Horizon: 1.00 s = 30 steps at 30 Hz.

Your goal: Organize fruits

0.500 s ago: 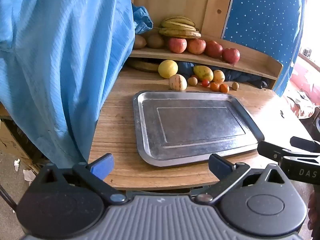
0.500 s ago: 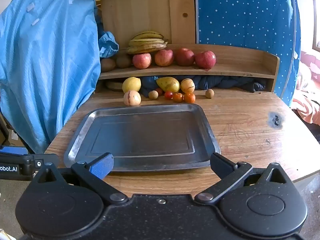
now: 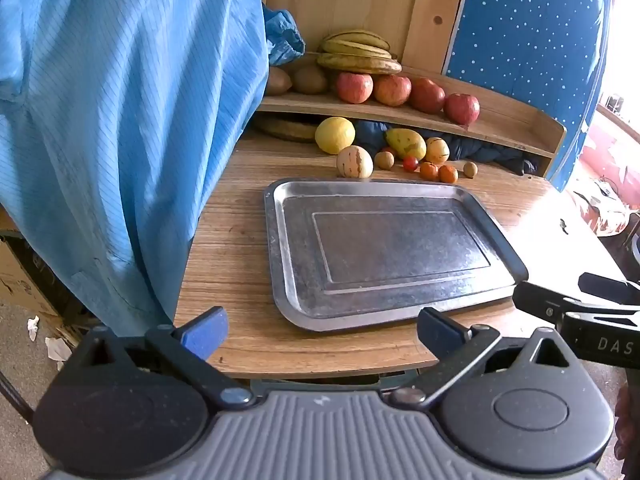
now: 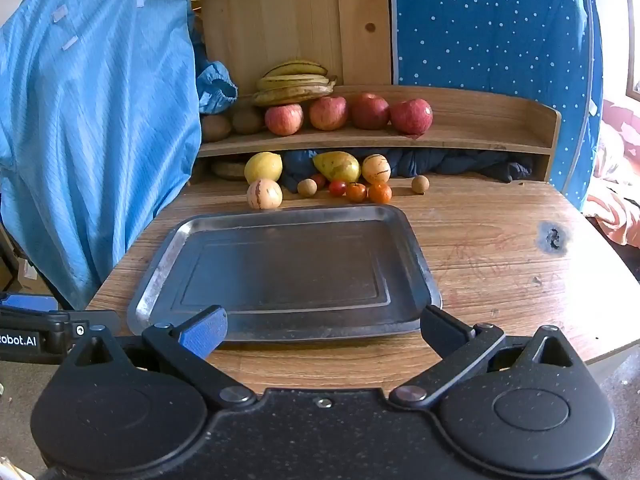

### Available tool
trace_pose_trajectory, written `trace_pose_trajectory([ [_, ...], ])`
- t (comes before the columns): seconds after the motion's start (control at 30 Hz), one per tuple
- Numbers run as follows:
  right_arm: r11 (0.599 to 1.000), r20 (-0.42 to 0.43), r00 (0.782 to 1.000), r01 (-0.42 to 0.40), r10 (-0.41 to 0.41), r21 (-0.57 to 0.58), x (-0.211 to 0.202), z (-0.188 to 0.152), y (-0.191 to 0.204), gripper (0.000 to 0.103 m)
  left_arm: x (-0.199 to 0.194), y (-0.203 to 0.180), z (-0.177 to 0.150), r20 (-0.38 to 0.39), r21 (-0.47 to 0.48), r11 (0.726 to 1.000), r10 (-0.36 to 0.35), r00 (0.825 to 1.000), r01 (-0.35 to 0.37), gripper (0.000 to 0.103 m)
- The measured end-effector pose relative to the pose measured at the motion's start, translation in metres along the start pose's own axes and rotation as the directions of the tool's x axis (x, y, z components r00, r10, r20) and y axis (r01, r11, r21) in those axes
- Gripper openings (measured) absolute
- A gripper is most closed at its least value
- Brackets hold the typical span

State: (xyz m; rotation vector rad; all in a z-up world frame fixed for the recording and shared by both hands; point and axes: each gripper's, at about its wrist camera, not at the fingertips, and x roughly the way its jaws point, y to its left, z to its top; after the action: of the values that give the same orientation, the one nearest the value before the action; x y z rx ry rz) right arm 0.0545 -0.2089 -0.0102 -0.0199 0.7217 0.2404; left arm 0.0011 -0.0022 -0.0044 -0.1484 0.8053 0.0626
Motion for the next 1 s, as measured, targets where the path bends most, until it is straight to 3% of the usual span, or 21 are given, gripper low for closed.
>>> trace_pose_trajectory([
  [1.0, 1.000, -0.002, 1.000, -0.007, 0.007, 0.003, -0.0007, -0.0009, -0.0013, 0.102, -0.0006, -0.0009, -0.0017, -0.005, -0.001, 1.000, 0.002, 1.000, -0.002, 0.102],
])
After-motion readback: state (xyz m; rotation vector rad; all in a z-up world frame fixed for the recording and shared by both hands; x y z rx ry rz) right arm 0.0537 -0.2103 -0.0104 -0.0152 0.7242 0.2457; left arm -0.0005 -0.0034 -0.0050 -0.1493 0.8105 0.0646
